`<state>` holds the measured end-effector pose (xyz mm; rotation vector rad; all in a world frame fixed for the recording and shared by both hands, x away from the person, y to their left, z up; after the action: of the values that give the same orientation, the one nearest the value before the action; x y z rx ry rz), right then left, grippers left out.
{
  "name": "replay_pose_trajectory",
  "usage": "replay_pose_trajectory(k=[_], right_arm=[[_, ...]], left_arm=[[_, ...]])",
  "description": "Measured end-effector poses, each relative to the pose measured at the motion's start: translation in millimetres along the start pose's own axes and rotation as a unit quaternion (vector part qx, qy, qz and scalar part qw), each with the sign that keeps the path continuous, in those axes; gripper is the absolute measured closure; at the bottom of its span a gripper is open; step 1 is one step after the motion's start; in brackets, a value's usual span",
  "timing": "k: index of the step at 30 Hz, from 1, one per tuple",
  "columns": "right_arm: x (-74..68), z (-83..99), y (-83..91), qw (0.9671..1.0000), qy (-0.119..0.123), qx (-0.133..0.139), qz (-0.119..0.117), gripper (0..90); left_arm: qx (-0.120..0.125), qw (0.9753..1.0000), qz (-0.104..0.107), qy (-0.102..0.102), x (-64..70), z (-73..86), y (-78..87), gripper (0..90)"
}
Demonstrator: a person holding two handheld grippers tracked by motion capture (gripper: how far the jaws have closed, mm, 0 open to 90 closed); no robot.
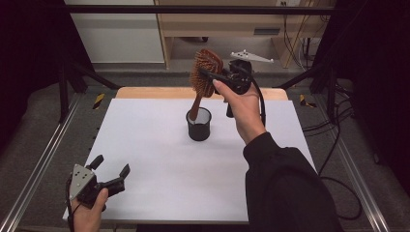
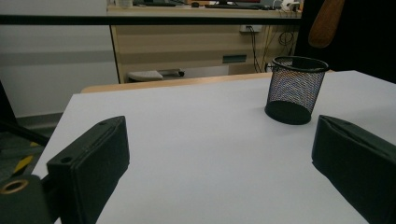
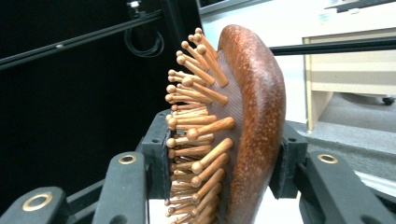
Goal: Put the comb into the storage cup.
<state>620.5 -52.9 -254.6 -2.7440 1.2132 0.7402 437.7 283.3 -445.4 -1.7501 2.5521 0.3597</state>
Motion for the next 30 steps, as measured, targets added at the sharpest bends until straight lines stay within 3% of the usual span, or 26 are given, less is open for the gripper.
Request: replay_pose_trajectory(k=[7, 10, 19, 30], right_arm=[[18.3, -3.0, -11.4, 0.9994, -0.001, 0.014, 0.031, 51.5], [24.7, -2.3, -15.5, 0.9990, -0.005, 0.016, 0.041, 51.5], [28.8, 4.5, -21.4, 0.9990, 0.007, 0.005, 0.043, 51.4], [34.5, 16.7, -26.4, 0.9986, 0.013, -0.012, 0.049, 51.2]], left_arm=[[0.001, 0.9999, 0.003, 0.010, -0.1, 1.3, -1.3, 3.1], [-0.001, 1.0000, 0.009, 0.003, 3.0, 1.6, -2.6, 2.8], [-0.002, 0.9998, 0.021, -0.006, 10.7, 1.0, -4.8, 2.5], [0.001, 0.9996, 0.027, -0.002, 13.0, 0.8, -5.1, 2.4]])
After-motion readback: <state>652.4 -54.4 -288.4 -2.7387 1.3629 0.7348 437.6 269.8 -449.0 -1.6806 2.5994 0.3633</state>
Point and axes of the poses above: each handheld gripper's, and its own axes: y roughly backward along the jaws, z roughly out of its underside, x roughly to its right, the point moved 6 cm from there along -y, roughly forward along the jaws, and after that the axes turned 11 degrees about -y, right-handed, at the moved point
